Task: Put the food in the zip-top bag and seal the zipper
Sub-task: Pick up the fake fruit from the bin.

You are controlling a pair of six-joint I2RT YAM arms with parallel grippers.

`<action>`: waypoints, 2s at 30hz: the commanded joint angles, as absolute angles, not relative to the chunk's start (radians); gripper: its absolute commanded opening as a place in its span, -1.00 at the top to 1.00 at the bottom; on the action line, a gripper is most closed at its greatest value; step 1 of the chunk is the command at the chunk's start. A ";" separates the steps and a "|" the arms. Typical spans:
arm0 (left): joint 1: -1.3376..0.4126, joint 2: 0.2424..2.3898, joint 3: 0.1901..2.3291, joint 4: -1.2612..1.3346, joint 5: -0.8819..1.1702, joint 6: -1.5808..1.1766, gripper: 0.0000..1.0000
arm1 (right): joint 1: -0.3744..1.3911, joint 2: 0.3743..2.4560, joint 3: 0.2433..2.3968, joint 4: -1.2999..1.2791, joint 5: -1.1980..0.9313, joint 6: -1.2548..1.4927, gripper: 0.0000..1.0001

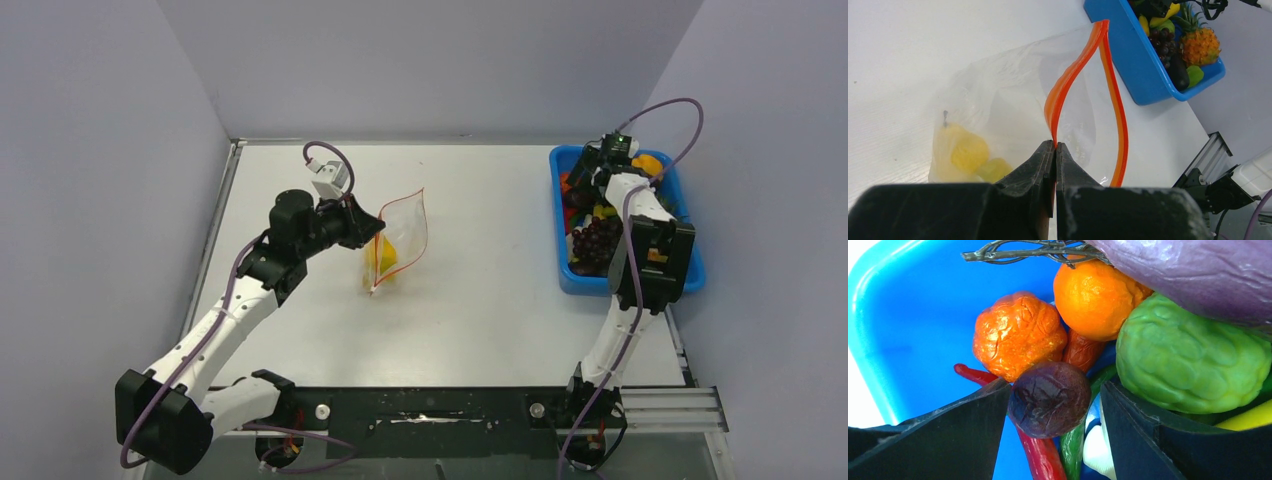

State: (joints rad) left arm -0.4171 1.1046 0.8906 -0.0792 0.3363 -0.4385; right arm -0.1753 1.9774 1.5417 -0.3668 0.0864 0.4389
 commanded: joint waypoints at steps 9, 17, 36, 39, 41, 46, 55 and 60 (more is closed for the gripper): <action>-0.410 1.071 0.899 -0.030 0.332 -0.421 1.00 | -0.155 2.018 1.594 -0.365 0.169 0.479 -0.32; -0.407 1.060 0.898 -0.032 0.325 -0.418 1.00 | -0.155 2.028 1.598 -0.357 0.135 0.487 -0.32; -0.405 1.045 0.894 -0.032 0.319 -0.413 1.00 | -0.154 2.054 1.602 -0.369 0.071 0.564 -0.15; -0.405 1.047 0.894 -0.029 0.321 -0.413 1.00 | -0.153 2.057 1.606 -0.374 0.065 0.571 -0.30; -0.405 1.048 0.894 -0.029 0.321 -0.413 1.00 | -0.153 2.058 1.611 -0.381 0.070 0.574 -0.41; -0.405 1.041 0.893 -0.034 0.318 -0.411 1.00 | -0.156 2.060 1.622 -0.402 0.068 0.571 -0.33; -0.400 1.043 0.890 -0.029 0.316 -0.413 1.00 | -0.165 1.997 1.616 -0.407 0.080 0.564 -0.03; -0.399 1.044 0.888 -0.028 0.312 -0.412 1.00 | -0.172 1.955 1.597 -0.397 0.096 0.551 0.04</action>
State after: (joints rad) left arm -0.4068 1.0695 0.8803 -0.0792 0.3180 -0.4309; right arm -0.1650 2.0480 1.5917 -0.3847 0.0895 0.5514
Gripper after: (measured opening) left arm 0.016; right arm 0.560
